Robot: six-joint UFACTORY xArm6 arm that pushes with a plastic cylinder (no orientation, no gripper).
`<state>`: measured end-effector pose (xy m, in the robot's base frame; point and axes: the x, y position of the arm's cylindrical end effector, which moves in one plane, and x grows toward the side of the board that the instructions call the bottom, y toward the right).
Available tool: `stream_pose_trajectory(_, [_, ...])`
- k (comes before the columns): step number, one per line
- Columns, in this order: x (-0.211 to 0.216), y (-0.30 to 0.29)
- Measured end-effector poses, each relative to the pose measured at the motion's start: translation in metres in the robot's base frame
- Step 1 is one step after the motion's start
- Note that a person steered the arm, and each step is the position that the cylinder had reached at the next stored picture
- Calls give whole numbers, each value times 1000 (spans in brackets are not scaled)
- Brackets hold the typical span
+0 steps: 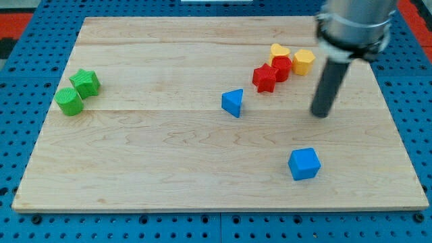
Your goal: Separate the red blocks from the yellow blocks
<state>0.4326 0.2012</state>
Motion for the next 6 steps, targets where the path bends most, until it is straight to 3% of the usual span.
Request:
stream_pose_trajectory(1, [-95,33])
stream_pose_trajectory(2, [-173,23])
stream_pose_trajectory(3, [-160,-36])
stream_pose_trajectory(6, [-45,-141])
